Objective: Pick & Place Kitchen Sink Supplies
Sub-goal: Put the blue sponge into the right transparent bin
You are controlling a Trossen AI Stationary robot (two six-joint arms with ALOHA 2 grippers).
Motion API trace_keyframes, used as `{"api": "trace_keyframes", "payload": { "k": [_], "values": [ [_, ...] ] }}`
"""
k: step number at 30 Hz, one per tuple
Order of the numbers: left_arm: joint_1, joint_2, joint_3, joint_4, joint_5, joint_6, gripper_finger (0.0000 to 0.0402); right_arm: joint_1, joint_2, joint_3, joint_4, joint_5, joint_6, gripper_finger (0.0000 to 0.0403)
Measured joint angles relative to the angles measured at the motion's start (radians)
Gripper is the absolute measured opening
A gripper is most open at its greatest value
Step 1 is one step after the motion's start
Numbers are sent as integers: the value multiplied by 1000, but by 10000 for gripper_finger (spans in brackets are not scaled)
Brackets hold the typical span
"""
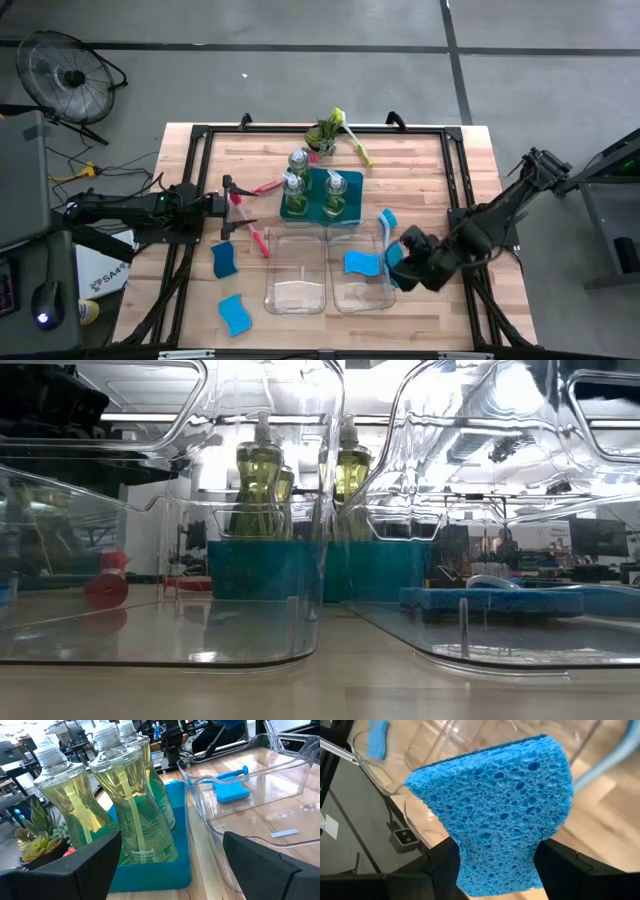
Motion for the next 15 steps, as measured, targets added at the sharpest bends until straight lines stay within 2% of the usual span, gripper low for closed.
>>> {"api": "trace_keyframes", "payload": {
  "k": [9,15],
  "values": [
    [0,0,0,0,0,0,344,-200,-4,0,97,-150,-318,224],
    [0,0,0,0,0,0,344,-300,-4,2,159,-253,-470,224]
  ]
}}
